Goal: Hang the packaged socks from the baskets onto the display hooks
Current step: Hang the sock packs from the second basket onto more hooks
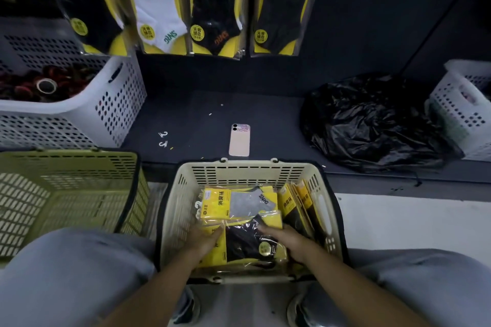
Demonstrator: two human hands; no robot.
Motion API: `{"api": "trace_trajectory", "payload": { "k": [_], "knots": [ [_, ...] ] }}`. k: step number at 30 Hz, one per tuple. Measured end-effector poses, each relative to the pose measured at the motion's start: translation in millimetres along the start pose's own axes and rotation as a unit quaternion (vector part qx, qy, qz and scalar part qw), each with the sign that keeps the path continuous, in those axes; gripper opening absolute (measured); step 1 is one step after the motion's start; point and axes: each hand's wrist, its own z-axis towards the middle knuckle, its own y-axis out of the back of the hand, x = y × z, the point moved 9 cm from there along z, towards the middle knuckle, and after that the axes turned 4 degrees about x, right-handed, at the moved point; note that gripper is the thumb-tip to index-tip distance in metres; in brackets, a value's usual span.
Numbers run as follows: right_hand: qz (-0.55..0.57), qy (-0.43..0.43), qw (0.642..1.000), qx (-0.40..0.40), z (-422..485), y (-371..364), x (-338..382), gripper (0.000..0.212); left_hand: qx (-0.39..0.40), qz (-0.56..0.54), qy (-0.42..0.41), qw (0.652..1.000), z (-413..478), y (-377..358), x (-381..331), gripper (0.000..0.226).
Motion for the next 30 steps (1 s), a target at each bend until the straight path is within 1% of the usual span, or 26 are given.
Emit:
{"api": "trace_trajectory", "payload": {
  "k": [2,3,4,6,7,8,9,10,11,12,13,14,16,17,19,20,22,23,25,27,30],
  "knots": [
    [0.004,0.011,1.0,-0.026,-5.0,8.8,20.8,0.097,-0.018,-0.029,0.018,0.999,-6.1,0.3,-6.8,0.034],
    [0.017,0.017,0.998,-0.054,-7.6,18.7,31.3,0.099,-0.035,-0.045,0.026,0.998,-9.1,1.8,-12.5,0.042],
    [0.035,0.03,0.996,-0.079,-11.6,28.6,43.4,0.102,-0.053,-0.064,0.018,0.996,-11.8,3.2,-23.6,0.05],
    [0.078,0.067,0.989,-0.106,-23.3,41.9,70.1,0.104,-0.084,-0.11,-0.041,0.99,-19.0,9.7,-57.2,0.07],
    [0.118,0.086,0.983,-0.111,-28.9,45.6,81.1,0.103,-0.104,-0.126,-0.069,0.984,-25.3,15.4,-75.8,0.08],
    [0.167,0.102,0.975,-0.11,-34.9,47.7,91.2,0.1,-0.121,-0.139,-0.085,0.979,-32.7,21.6,-92.4,0.087],
    [0.214,0.118,0.964,-0.105,-39.4,48.9,100.4,0.092,-0.12,-0.159,-0.084,0.976,-39.3,24.9,-105.5,0.092],
    [0.251,0.137,0.953,-0.096,-45.5,48.4,111.6,0.08,-0.091,-0.19,-0.075,0.975,-45.4,22.8,-117.0,0.093],
    [0.279,0.158,0.943,-0.084,-49.9,47.4,121.7,0.068,-0.034,-0.239,-0.074,0.968,-50.8,15.7,-129.8,0.092],
    [0.301,0.177,0.934,-0.073,-53.8,45.4,130.5,0.061,0.034,-0.294,-0.086,0.951,-57.1,6.6,-144.9,0.087],
    [0.316,0.192,0.927,-0.067,-56.6,43.7,137.3,0.058,0.093,-0.332,-0.104,0.933,-63.9,-0.7,-161.0,0.079],
    [0.322,0.198,0.923,-0.066,-59.8,40.8,141.9,0.057,0.134,-0.355,-0.127,0.917,-71.2,-5.4,-176.6,0.071],
    [0.311,0.208,0.925,-0.059,-67.1,32.5,149.7,0.054,0.167,-0.379,-0.166,0.895,-82.4,-8.3,-202.1,0.058],
    [0.302,0.213,0.928,-0.044,-69.7,27.4,152.8,0.053,0.164,-0.384,-0.176,0.891,-86.3,-7.1,-210.7,0.049],
    [0.275,0.221,0.936,-0.019,-77.2,18.7,158.6,0.059,0.128,-0.379,-0.196,0.895,-90.4,1.7,-217.7,0.032],
    [0.255,0.228,0.939,-0.029,-81.6,19.3,160.7,0.065,0.097,-0.37,-0.204,0.901,-91.7,8.9,-217.9,0.027],
    [0.19,0.246,0.945,-0.101,-86.7,33.7,163.7,0.074,0.031,-0.339,-0.219,0.914,-94.3,27.4,-217.1,0.021],
    [0.155,0.259,0.944,-0.135,-92.2,40.5,168.1,0.072,0.005,-0.321,-0.232,0.918,-96.0,37.0,-219.4,0.02],
    [0.126,0.285,0.939,-0.142,-100.7,43.4,180.8,0.065,-0.023,-0.284,-0.265,0.921,-103.1,53.3,-231.2,0.018],
    [0.106,0.307,0.938,-0.124,-108.1,38.9,196.8,0.056,-0.018,-0.246,-0.297,0.923,-109.6,61.1,-247.6,0.018],
    [0.071,0.357,0.924,-0.119,-123.8,32.5,224.7,0.033,-0.004,-0.201,-0.328,0.923,-116.0,62.8,-264.6,0.014]
  ]
}}
